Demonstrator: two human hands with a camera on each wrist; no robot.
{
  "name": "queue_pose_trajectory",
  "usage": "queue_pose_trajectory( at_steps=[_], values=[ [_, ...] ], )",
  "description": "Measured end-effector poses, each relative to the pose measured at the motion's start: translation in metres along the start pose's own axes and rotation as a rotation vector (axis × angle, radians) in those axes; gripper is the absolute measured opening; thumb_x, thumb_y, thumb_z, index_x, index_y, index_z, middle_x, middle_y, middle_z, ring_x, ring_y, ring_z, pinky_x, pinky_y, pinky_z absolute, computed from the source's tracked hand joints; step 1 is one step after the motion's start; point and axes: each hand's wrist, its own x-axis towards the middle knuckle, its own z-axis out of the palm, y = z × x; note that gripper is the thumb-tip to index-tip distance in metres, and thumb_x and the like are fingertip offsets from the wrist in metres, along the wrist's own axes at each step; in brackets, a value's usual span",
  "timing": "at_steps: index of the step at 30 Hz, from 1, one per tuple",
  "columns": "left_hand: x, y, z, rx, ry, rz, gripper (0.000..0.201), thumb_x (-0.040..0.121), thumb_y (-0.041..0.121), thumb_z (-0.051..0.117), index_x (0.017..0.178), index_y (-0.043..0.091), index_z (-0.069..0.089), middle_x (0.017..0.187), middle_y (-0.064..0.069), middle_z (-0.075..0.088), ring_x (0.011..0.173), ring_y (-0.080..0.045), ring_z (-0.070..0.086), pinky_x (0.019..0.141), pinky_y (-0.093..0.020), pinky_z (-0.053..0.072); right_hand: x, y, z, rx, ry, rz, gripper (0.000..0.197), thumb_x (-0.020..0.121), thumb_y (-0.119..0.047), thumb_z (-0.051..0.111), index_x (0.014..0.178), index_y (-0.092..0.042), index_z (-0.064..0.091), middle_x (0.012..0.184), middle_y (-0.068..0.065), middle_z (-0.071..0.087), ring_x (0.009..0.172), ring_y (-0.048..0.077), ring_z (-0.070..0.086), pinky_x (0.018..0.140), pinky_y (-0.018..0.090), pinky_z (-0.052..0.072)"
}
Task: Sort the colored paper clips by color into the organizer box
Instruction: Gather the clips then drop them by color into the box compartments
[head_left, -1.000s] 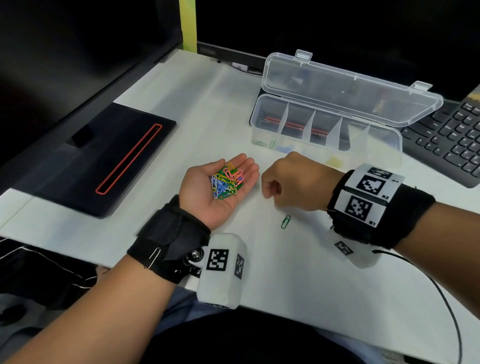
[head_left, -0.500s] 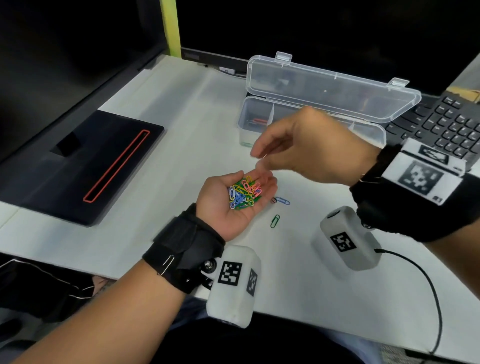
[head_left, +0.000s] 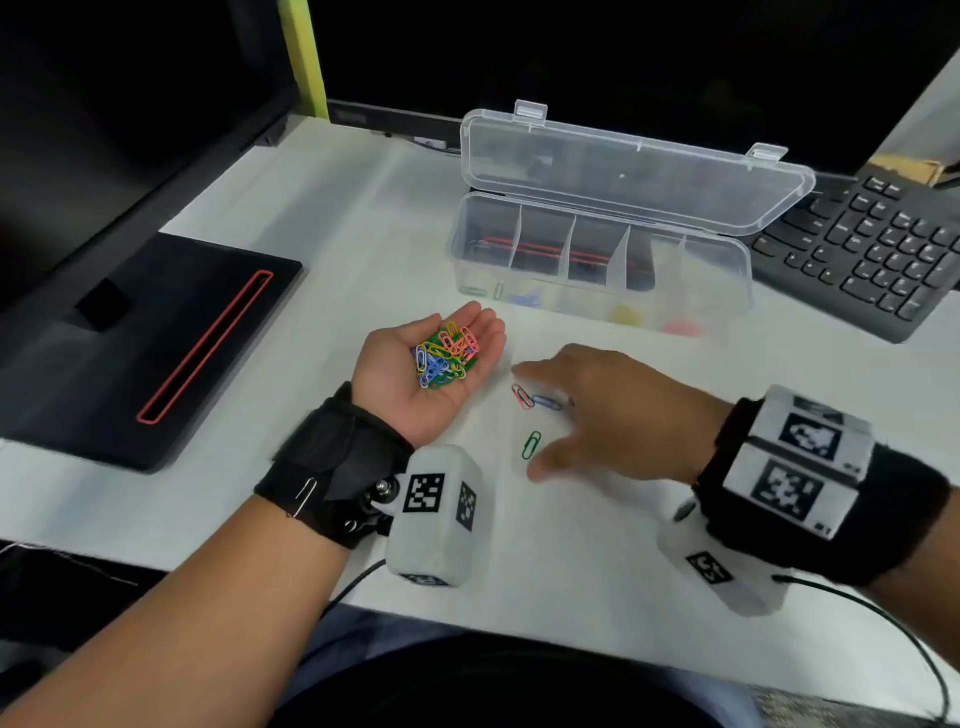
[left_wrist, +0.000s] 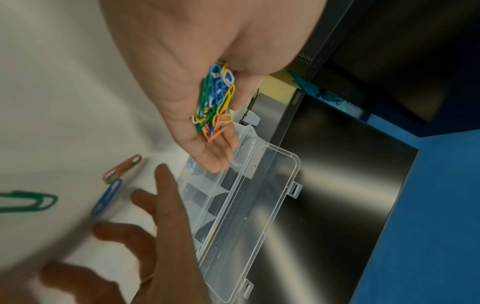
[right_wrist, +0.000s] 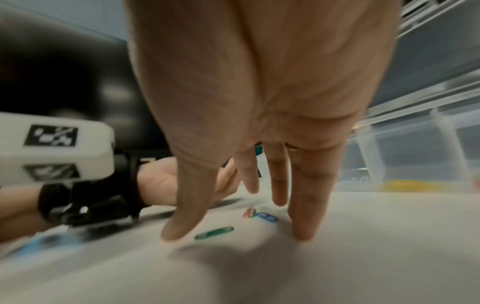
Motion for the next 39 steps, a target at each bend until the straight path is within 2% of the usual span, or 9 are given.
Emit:
queue_pose_trajectory(
  at_steps=[3,5,9,17,23,27,32,36,39],
  values=[
    [-0.001,-0.001,-0.003,0.006,-0.011,0.003,0.032,0.099,0.012,0.040,0.100,-0.009,0.064,0.091,-0.022,0.071,0.089,-0.034,0.066,0.079,-0.042,0.053,0.012,-0.005,0.007,-0.048,0.099,-0.040,0.041,0.079,-0.041,0.072,0.109,-0.014,0.064,0.099,0.004,0.059,0.096,0.025,0.056,0.078,0.032,0.044],
    [-0.002,-0.002,-0.004,0.011,-0.013,0.010,0.032,0.099,0.012,0.040,0.101,-0.009,0.064,0.091,-0.022,0.071,0.091,-0.034,0.065,0.079,-0.042,0.053,0.018,-0.005,0.009,0.011,0.147,-0.032,0.023,0.084,-0.025,0.070,0.105,-0.015,0.072,0.104,0.002,0.069,0.100,0.022,0.061,0.079,0.025,0.043],
    [-0.003,-0.002,-0.004,0.015,-0.004,0.020,0.033,0.099,0.013,0.040,0.100,-0.009,0.064,0.090,-0.022,0.071,0.088,-0.034,0.066,0.079,-0.042,0.053,0.021,-0.008,0.007,0.082,0.178,0.010,0.023,0.084,-0.006,0.061,0.098,-0.019,0.075,0.093,-0.001,0.075,0.086,0.016,0.068,0.073,0.019,0.043],
    [-0.005,-0.006,-0.002,0.033,0.006,0.012,0.034,0.099,0.013,0.039,0.098,-0.009,0.064,0.087,-0.023,0.071,0.089,-0.034,0.065,0.077,-0.042,0.052,0.030,-0.010,0.001,-0.066,0.187,0.036,0.022,0.076,-0.014,0.065,0.098,-0.016,0.065,0.097,0.002,0.067,0.092,0.024,0.061,0.076,0.031,0.051],
    [-0.006,-0.008,0.000,0.041,0.016,0.009,0.033,0.098,0.013,0.039,0.097,-0.010,0.064,0.086,-0.023,0.071,0.089,-0.034,0.065,0.078,-0.042,0.051,0.027,0.021,-0.021,0.250,0.320,0.144,0.014,0.077,-0.007,0.065,0.085,-0.014,0.075,0.072,-0.009,0.064,0.070,0.011,0.062,0.066,0.021,0.052],
    [-0.003,-0.015,0.008,0.031,0.012,-0.034,0.033,0.098,0.013,0.039,0.099,-0.009,0.064,0.086,-0.023,0.071,0.087,-0.033,0.065,0.078,-0.042,0.051,0.017,0.004,-0.038,0.472,0.524,-0.030,0.019,0.080,-0.009,0.067,0.091,-0.023,0.072,0.072,-0.008,0.071,0.061,0.002,0.062,0.068,0.018,0.052],
    [0.000,-0.023,0.012,-0.022,-0.067,-0.105,0.049,0.098,0.014,0.034,0.080,-0.013,0.071,0.083,-0.022,0.072,0.069,-0.030,0.071,0.084,-0.042,0.052,0.012,-0.014,-0.044,0.171,0.419,-0.145,0.014,0.087,-0.029,0.065,0.096,-0.026,0.076,0.085,-0.011,0.072,0.072,0.002,0.058,0.075,0.016,0.045],
    [0.003,-0.018,0.010,-0.129,-0.054,-0.114,0.033,0.098,0.011,0.039,0.101,-0.011,0.063,0.092,-0.025,0.070,0.090,-0.034,0.064,0.076,-0.050,0.054,-0.001,0.000,-0.052,0.148,0.493,-0.136,0.017,0.091,-0.033,0.062,0.087,-0.024,0.075,0.083,-0.010,0.073,0.076,0.007,0.063,0.075,0.020,0.043],
    [0.005,-0.014,0.010,-0.101,-0.047,-0.099,0.031,0.098,0.010,0.040,0.099,-0.011,0.064,0.092,-0.024,0.070,0.094,-0.034,0.063,0.075,-0.047,0.049,-0.004,0.012,-0.040,0.039,0.142,-0.132,0.015,0.086,-0.027,0.068,0.099,-0.029,0.075,0.095,-0.012,0.073,0.085,0.002,0.062,0.080,0.016,0.044]
  ],
)
